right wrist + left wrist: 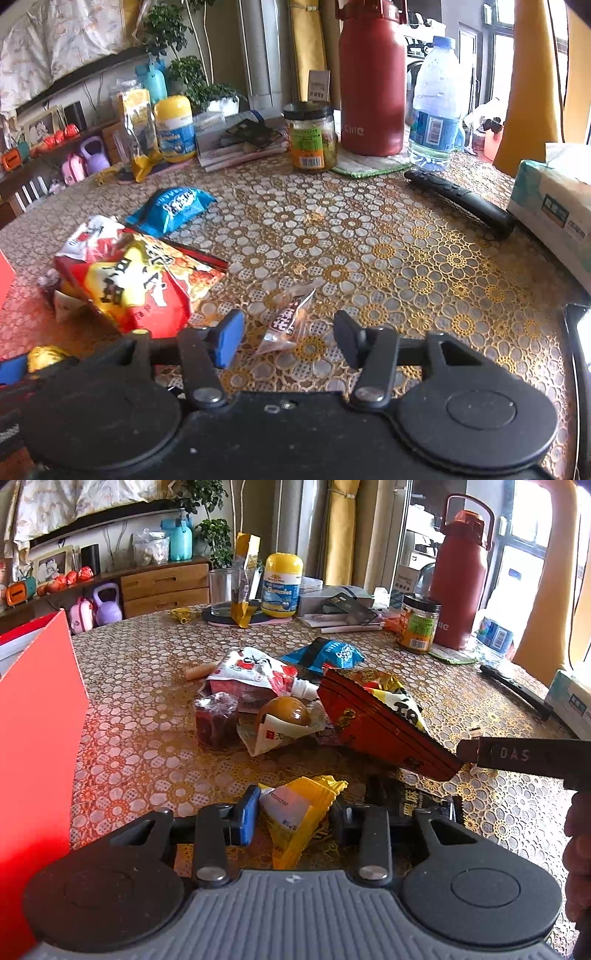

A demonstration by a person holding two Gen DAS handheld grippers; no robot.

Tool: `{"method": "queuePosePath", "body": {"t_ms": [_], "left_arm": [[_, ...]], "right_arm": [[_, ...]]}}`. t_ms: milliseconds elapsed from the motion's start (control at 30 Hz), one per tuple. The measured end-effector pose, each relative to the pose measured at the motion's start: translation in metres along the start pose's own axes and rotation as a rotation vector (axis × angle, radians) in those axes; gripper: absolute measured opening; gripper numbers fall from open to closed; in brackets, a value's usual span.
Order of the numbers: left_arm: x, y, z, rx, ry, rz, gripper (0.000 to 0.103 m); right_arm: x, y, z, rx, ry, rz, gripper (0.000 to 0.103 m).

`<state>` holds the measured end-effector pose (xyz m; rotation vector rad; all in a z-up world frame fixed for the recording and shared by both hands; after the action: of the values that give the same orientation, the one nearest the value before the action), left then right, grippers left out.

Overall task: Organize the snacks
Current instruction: 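Grasp the yellow packet with the left tool while the right tool grasps the small candy packet, then carry both held packets over the open cardboard box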

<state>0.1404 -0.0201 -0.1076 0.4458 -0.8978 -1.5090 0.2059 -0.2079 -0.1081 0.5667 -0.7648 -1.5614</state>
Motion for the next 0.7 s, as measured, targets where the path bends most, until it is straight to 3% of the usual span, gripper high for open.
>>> {"method": "queuePosePath", "body": {"t_ms": [200,700], "left_arm": [[-0.004,0.001,0.007,0.022,0.018,0.004,0.036],[0.001,0.013,0.054,0.115,0.01,-0.006,0.036]], "right_arm": [[-0.005,-0.005,-0.002,0.026,-0.047,0.029,0.02],[0.009,-0.012,0.053,0.091,-0.004,-0.042,0.017]]}}
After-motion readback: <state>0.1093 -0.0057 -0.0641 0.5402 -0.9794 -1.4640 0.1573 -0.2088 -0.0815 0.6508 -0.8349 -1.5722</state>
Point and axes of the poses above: each gripper's, at about its wrist camera, not at the fingertips, and z roughly against the way its jaws point, x to its right, y to its top, the point moved 2 cm from there along -z, roughly the way its jaws point, and after that the axes turned 14 degrees about -y, right-handed, at the moved point
